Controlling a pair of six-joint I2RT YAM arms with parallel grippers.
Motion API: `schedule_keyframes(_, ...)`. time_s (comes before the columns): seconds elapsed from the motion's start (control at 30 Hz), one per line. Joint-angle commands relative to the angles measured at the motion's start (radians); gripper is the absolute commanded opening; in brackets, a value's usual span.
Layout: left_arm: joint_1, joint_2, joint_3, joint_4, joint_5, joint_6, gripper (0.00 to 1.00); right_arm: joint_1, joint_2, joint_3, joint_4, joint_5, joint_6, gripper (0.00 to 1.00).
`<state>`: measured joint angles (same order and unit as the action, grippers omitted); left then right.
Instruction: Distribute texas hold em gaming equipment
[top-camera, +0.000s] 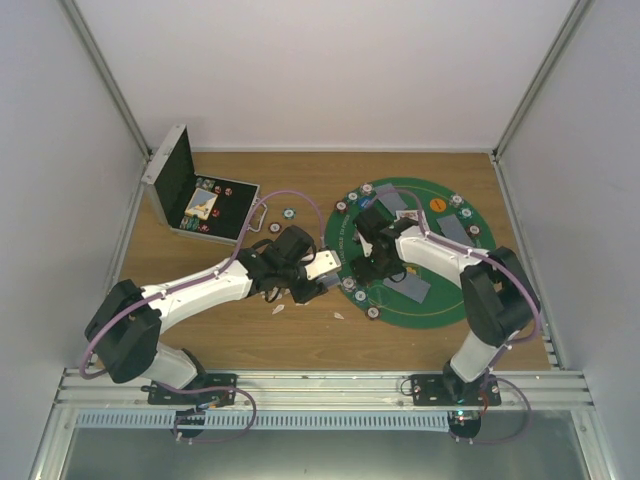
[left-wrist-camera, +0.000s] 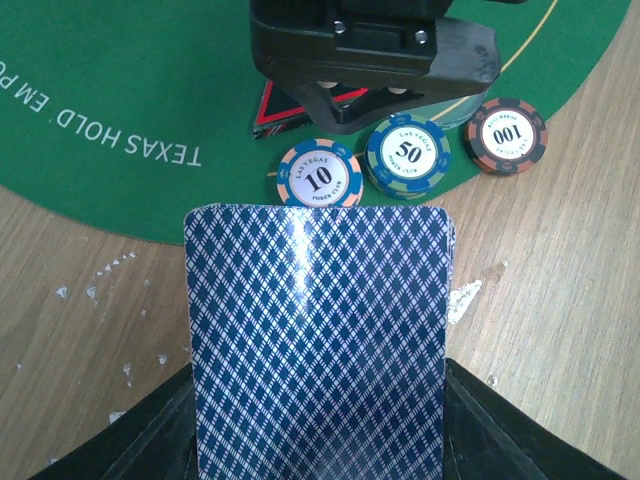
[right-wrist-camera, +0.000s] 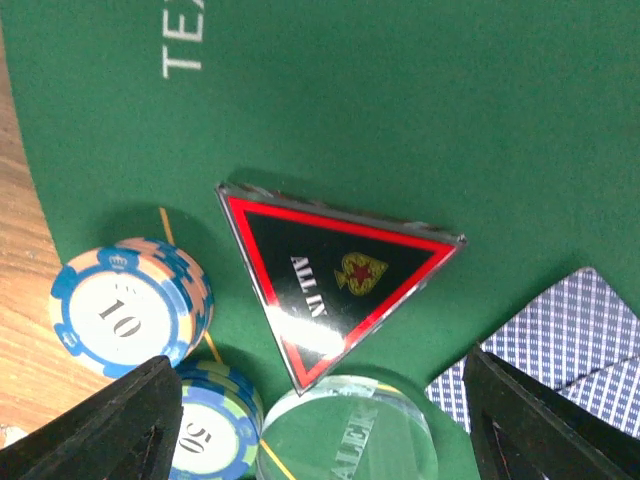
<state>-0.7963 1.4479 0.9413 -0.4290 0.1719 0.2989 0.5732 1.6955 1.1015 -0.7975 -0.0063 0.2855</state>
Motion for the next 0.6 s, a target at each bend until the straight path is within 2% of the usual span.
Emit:
schedule_keyframes(0.0, 0.005, -0.036, -0.01, 0.05, 0.011, -0.007, 0.56, 0.007, 0.025, 0.023, 0.056, 0.005, 0.019, 0.78)
schedule_keyframes(0.57, 0.005, -0.041, -0.006, 0.043, 0.005, -0.002, 0.56, -0.015, 0.086, 0.044, 0.063, 0.046, 0.021, 0.78)
